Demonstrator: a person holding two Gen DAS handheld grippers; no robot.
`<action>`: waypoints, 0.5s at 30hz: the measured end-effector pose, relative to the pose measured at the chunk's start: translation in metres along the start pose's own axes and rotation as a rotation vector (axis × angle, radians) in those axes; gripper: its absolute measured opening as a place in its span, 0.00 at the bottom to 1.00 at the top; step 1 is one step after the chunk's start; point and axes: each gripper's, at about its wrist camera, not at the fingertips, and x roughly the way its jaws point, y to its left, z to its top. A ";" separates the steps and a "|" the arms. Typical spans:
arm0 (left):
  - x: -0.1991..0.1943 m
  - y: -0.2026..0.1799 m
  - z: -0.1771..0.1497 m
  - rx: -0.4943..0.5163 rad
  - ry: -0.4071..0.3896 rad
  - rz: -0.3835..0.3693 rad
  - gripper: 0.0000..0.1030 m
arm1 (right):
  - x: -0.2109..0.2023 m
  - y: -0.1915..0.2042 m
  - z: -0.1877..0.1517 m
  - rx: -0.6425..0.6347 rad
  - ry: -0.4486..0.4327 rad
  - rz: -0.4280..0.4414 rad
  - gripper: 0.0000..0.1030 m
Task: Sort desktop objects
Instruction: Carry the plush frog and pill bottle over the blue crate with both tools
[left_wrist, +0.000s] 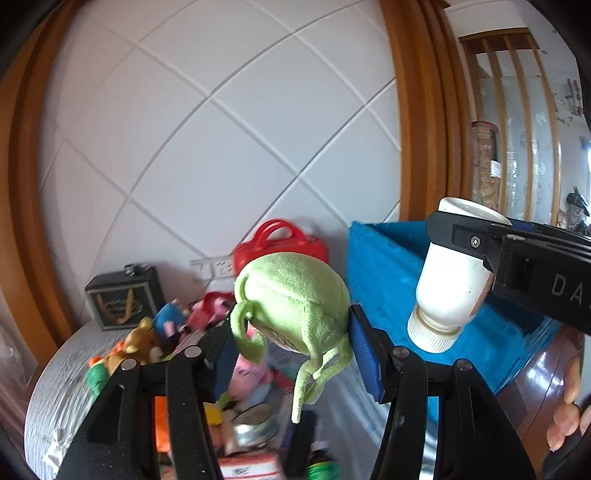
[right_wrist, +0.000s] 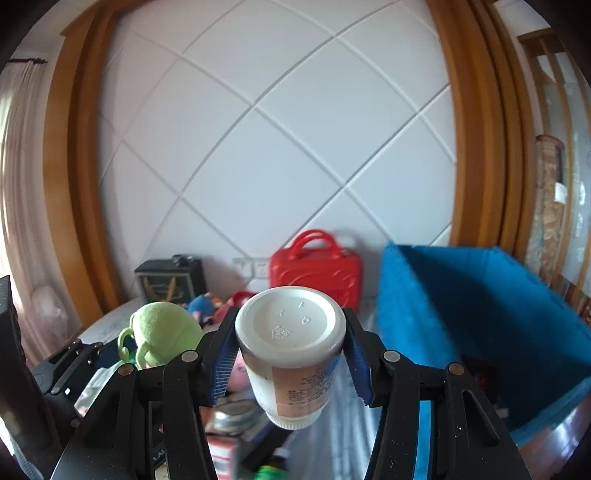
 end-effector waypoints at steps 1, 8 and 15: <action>0.005 -0.023 0.007 0.008 -0.015 -0.007 0.53 | -0.004 -0.018 0.003 0.003 -0.013 -0.011 0.51; 0.056 -0.174 0.045 -0.019 -0.051 -0.047 0.53 | -0.021 -0.172 0.015 0.001 -0.075 -0.097 0.51; 0.134 -0.303 0.048 -0.007 0.219 -0.064 0.53 | 0.011 -0.325 0.003 0.013 0.116 -0.161 0.51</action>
